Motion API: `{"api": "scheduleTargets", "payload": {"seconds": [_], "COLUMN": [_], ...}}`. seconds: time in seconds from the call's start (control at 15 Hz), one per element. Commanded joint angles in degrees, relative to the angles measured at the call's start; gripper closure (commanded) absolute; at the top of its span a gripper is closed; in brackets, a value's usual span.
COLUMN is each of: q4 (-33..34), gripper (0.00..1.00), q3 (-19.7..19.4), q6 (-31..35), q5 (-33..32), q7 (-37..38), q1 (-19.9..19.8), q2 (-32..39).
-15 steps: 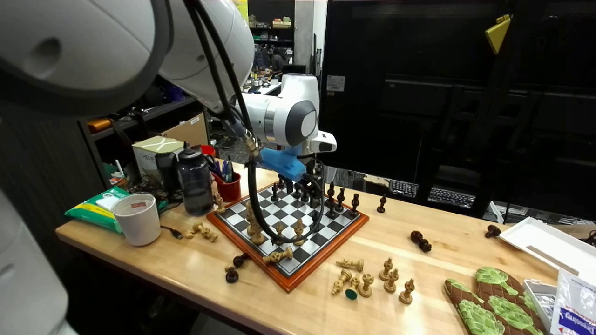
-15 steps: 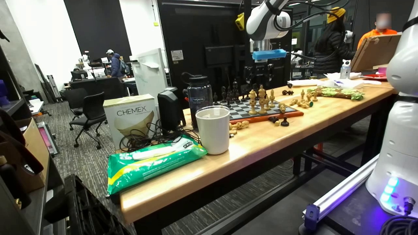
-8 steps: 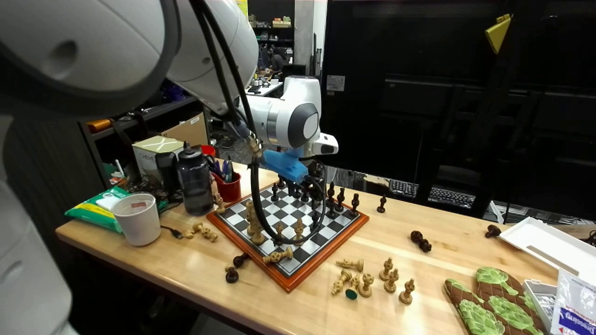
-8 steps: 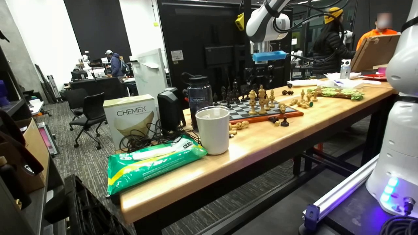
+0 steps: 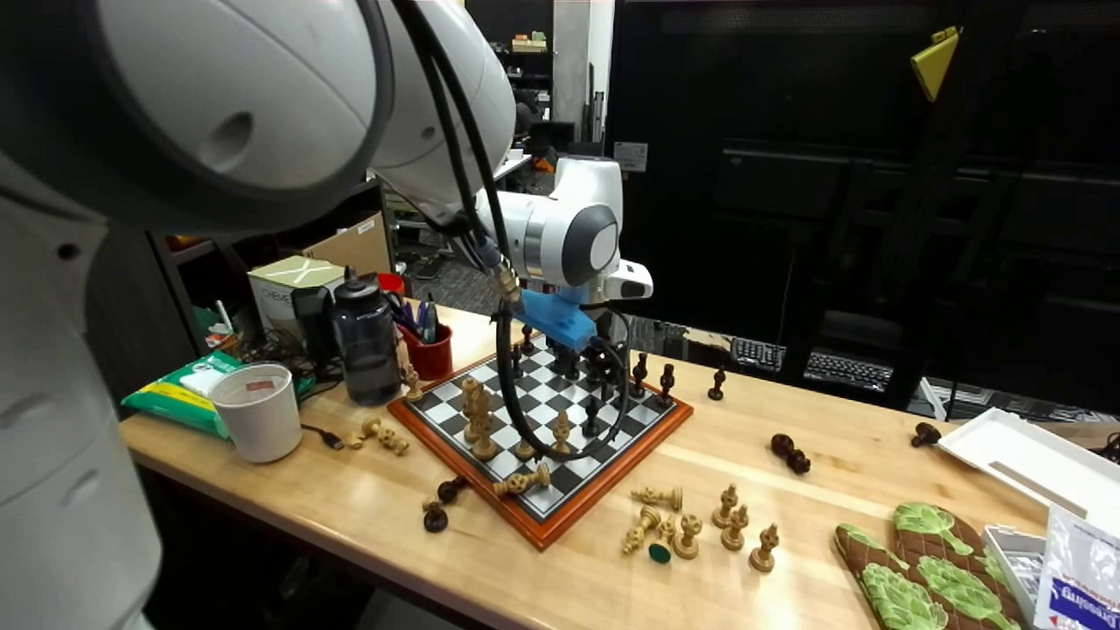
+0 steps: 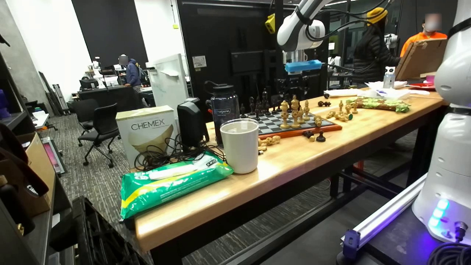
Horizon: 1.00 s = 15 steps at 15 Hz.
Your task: Remove a chess piece from the chessboard
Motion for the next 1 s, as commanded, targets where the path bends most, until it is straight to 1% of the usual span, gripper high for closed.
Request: {"api": "scheduleTargets", "payload": {"seconds": [0.0, 0.4, 0.47, 0.53, 0.6, 0.67, 0.8, 0.87, 0.93], "q4": [1.8, 1.7, 1.7, 1.8, 1.7, 1.8, 1.9, 2.0, 2.0], "gripper": [0.00, 0.00, 0.03, 0.27, 0.28, 0.32, 0.46, 0.55, 0.62], "q3": [-0.6, -1.5, -1.6, -1.6, -1.7, -1.6, -1.6, -1.6, -1.6], "q6": [-0.9, -0.7, -0.7, -0.6, -0.4, -0.5, -0.6, -0.7, -0.8], "q5": [0.1, 0.5, 0.6, 0.8, 0.9, 1.2, 1.4, 1.4, 1.3], "q7": [-0.7, -0.7, -0.9, -1.2, -1.4, -1.7, -1.9, -1.9, -1.9], "q1": [-0.2, -0.6, -0.7, -0.8, -0.8, -0.9, -0.9, -0.9, -0.9], "q2": [1.6, 2.4, 2.6, 2.7, 2.8, 2.9, 3.2, 3.3, 3.4]}}
